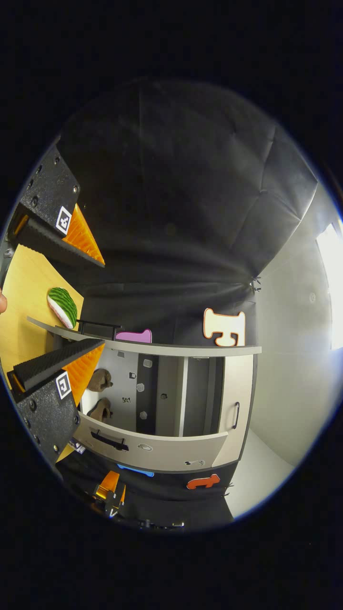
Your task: Grab one shoe with the right hand and put it into the shoe cabinet, grab the other shoe with the left hand and put it into the shoe cabinet; then close the right door with the right hand and the left door with the left hand.
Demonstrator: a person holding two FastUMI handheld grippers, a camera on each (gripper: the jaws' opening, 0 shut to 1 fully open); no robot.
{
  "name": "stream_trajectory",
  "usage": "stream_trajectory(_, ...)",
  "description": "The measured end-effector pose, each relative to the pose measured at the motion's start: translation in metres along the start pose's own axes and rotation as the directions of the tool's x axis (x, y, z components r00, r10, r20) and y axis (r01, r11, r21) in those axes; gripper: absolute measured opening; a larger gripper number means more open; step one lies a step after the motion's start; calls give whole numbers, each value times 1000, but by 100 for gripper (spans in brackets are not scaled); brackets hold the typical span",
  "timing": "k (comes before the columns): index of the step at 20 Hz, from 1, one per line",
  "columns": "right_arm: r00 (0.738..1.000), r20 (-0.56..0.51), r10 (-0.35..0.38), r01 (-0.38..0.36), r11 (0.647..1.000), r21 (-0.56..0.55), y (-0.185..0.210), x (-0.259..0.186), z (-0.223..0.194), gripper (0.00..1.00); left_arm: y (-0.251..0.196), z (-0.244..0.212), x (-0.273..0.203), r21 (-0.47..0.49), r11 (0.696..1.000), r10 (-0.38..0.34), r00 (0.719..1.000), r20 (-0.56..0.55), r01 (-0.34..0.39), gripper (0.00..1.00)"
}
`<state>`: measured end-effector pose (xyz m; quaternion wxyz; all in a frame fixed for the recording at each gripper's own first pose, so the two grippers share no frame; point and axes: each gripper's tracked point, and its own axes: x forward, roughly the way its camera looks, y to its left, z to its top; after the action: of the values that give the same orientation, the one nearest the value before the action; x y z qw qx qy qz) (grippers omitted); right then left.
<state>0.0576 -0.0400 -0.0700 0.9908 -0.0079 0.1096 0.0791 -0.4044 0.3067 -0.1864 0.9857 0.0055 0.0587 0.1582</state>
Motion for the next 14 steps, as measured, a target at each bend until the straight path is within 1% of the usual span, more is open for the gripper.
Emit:
stream_trajectory(8, 1000, -1, -29, 29, 1000, 6, -2, -4, -4, 91, 0, -8, 28, 10, 999, -32, 999, -11, 32, 85)
stream_trajectory(10, 999, -1, -40, 40, 999, 8, -3, -4, -5, 91, 2, -8, 39, 21, 999, -28, 1000, -2, 28, 85)
stream_trajectory(11, 999, 0, -49, 49, 999, 7, -4, -5, -5, 91, 3, -7, 47, 30, 999, -24, 1000, 9, 24, 89)
stream_trajectory(12, 998, 2, -59, 59, 998, 6, -6, -6, -6, 91, 6, -6, 55, 40, 999, -17, 1000, 14, 17, 85)
stream_trajectory(13, 998, 5, -68, 68, 998, 4, -8, -6, -7, 90, 9, -5, 64, 50, 999, -12, 1000, 22, 11, 85)
stream_trajectory(14, 997, 7, -78, 78, 997, 1, -9, -7, -7, 91, 11, -2, 73, 59, 998, -12, 999, 38, 10, 89)
